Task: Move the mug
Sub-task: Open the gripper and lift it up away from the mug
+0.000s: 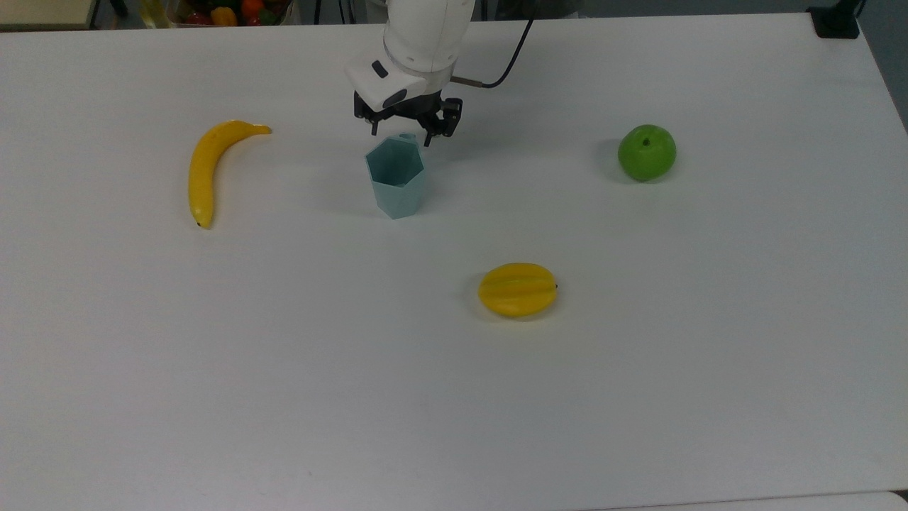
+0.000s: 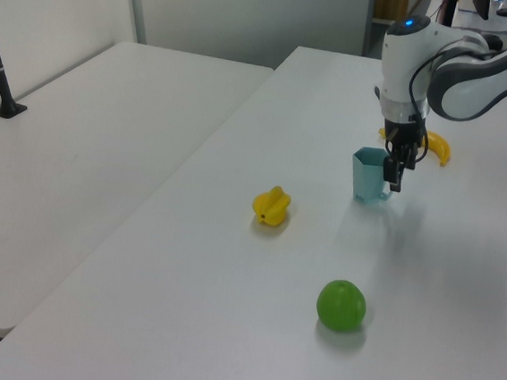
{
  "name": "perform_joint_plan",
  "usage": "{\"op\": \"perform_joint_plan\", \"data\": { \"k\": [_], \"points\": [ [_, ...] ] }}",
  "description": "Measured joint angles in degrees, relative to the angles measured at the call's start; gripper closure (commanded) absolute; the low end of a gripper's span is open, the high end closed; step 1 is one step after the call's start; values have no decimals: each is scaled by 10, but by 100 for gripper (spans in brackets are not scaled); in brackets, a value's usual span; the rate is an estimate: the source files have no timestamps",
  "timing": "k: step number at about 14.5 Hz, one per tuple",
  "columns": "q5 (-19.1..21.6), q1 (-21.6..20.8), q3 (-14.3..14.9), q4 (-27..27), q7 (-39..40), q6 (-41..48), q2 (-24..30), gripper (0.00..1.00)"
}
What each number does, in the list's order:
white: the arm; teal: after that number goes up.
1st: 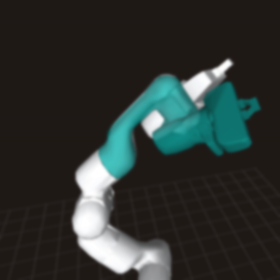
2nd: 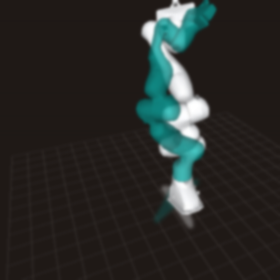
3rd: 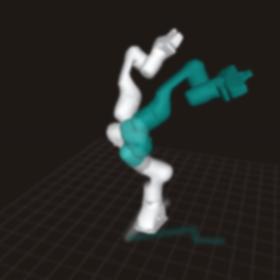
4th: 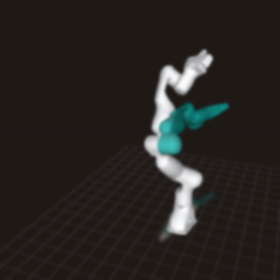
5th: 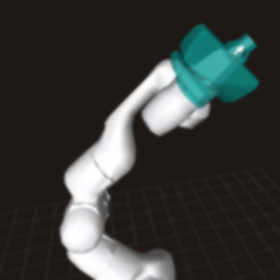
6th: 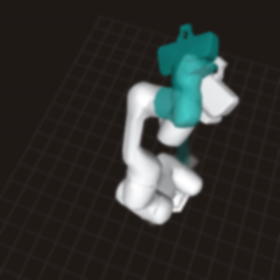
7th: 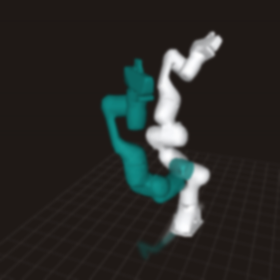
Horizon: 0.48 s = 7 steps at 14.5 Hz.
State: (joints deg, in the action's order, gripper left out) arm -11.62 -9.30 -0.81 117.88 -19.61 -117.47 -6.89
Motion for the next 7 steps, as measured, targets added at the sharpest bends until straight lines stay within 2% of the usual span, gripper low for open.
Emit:
{"op": "perform_joint_plan", "data": {
  "k": [2,4,7],
  "points": [
    [-2,0,-5,-46,11,52,10,0],
    [0,1,-5,-119,40,100,20,0],
    [42,14,-2,-209,86,137,29,0]
  ]
}}
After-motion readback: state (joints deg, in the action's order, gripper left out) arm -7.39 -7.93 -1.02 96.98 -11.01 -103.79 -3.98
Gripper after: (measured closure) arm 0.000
